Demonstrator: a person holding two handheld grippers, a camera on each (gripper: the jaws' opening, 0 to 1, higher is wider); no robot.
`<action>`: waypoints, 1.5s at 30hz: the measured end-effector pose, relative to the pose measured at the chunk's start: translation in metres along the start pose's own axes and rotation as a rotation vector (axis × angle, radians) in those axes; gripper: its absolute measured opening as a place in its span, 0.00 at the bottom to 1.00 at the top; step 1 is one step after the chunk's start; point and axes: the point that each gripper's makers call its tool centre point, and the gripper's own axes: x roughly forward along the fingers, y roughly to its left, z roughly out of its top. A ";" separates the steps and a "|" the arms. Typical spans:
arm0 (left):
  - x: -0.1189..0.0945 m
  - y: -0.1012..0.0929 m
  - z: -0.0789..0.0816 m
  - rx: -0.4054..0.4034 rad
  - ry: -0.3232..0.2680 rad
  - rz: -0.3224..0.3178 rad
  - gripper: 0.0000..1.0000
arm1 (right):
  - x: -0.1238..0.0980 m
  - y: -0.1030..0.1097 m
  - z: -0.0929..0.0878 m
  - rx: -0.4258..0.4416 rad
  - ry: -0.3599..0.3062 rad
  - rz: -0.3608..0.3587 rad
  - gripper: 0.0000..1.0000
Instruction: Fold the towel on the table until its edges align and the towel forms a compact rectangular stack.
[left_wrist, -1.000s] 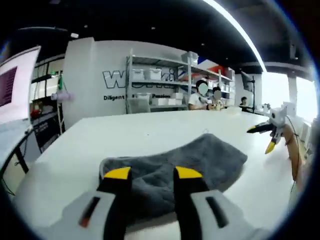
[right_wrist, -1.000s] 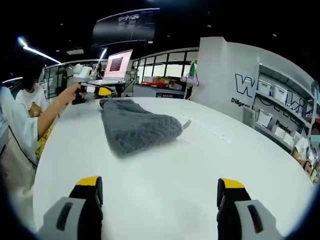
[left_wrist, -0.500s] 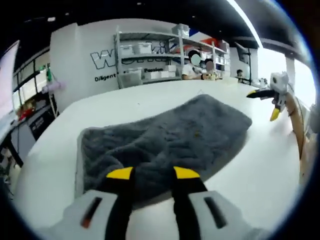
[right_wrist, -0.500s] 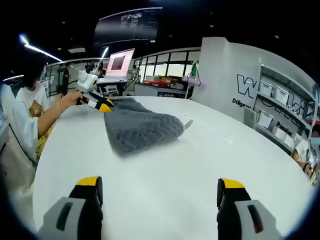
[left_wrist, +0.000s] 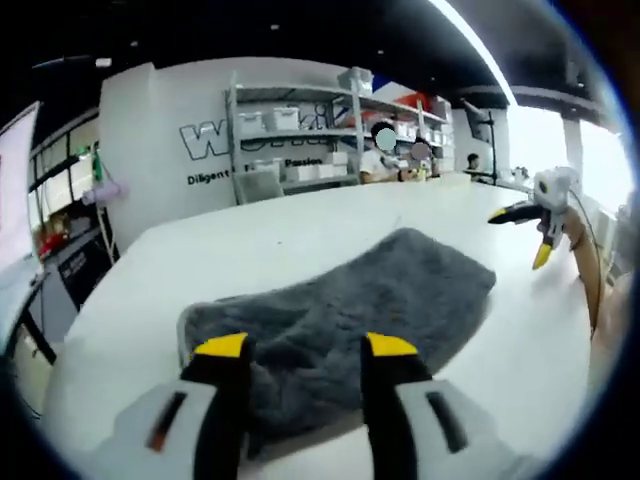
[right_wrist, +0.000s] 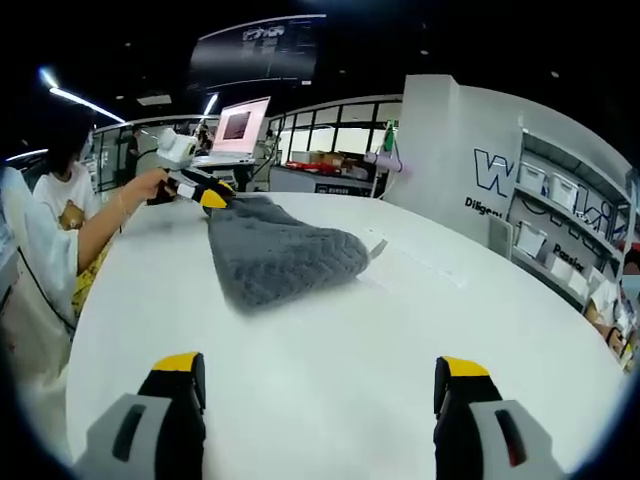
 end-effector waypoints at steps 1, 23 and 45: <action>0.000 0.004 0.005 0.000 -0.012 0.007 0.48 | 0.000 0.000 0.000 -0.002 0.001 0.001 0.99; 0.040 0.097 -0.001 -0.128 0.032 0.192 0.29 | 0.001 0.005 0.001 -0.022 0.000 0.013 0.99; 0.062 0.119 -0.013 -0.134 0.039 0.208 0.04 | 0.003 0.007 0.000 -0.029 0.012 0.023 0.98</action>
